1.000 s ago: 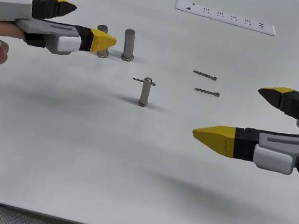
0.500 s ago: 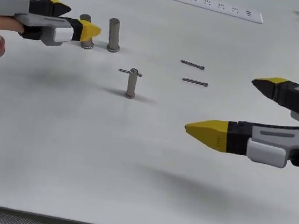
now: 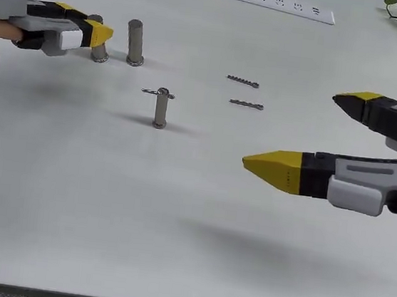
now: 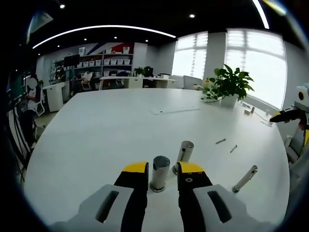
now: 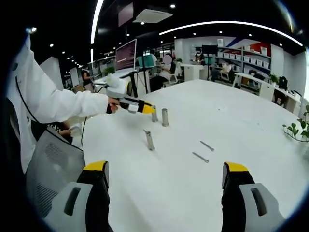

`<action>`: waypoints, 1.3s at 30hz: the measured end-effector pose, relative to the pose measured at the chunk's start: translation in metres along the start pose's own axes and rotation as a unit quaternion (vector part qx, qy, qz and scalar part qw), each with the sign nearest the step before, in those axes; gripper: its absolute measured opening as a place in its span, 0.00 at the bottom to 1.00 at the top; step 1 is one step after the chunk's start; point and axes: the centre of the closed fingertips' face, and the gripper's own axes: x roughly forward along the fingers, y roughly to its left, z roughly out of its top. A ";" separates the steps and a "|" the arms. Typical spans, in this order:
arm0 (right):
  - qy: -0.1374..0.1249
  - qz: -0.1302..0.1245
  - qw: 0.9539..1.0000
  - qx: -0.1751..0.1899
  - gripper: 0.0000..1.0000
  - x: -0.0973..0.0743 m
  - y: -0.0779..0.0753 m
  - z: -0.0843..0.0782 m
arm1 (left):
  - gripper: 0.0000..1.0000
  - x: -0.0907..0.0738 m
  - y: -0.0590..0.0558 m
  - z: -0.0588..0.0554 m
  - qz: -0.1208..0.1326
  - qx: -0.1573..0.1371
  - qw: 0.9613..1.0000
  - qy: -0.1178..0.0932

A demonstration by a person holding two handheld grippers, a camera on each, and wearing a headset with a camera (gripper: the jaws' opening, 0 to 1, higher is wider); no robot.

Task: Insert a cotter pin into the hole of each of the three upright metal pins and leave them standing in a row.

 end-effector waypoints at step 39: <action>-0.018 0.001 1.000 -0.004 0.94 -0.004 0.001 0.011 | 0.09 -0.046 -0.039 0.021 0.035 0.036 0.999 0.003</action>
